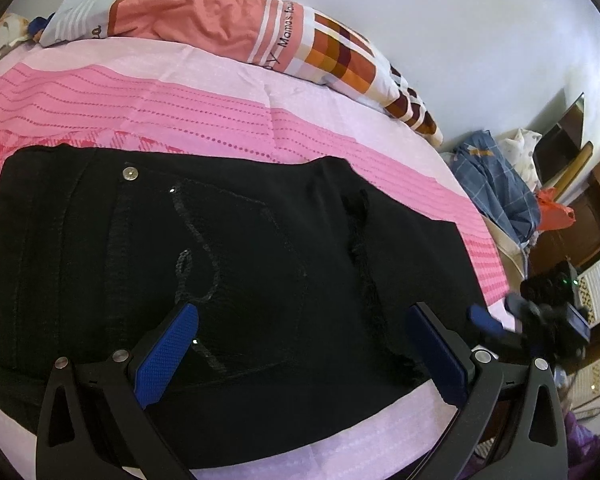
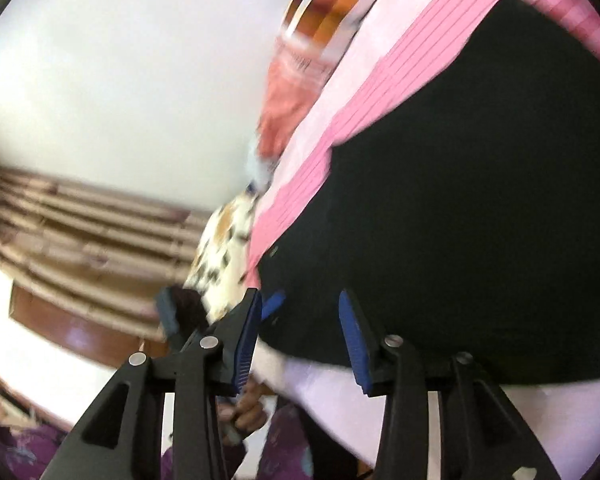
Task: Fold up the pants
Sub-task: 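Carry the held hem over the pants toward the waistband with the right gripper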
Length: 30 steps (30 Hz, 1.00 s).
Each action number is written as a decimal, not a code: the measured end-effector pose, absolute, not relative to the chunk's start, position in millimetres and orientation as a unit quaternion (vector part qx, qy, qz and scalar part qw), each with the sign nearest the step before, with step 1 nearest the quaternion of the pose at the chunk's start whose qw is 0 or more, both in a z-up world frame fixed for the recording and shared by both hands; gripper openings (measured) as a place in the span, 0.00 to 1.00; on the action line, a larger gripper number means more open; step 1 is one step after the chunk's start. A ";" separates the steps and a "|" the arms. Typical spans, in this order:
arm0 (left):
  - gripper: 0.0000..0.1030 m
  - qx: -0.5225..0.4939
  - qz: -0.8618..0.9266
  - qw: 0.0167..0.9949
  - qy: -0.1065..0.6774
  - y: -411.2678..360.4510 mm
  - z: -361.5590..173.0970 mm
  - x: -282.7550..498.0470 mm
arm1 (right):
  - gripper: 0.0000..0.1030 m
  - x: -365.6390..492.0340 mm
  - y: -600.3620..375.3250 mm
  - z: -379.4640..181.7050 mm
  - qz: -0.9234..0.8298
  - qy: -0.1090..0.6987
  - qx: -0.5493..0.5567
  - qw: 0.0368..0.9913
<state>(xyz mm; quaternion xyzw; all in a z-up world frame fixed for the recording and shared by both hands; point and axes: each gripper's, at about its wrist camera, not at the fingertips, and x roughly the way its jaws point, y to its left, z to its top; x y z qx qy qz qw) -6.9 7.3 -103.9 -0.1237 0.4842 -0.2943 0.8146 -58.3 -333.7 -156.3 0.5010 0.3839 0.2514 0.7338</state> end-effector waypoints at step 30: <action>1.00 0.041 -0.250 0.860 0.443 -32.7 -90.0 -24.6 | 0.29 -24.5 -334.8 -148.9 0.218 0.416 0.386 0.794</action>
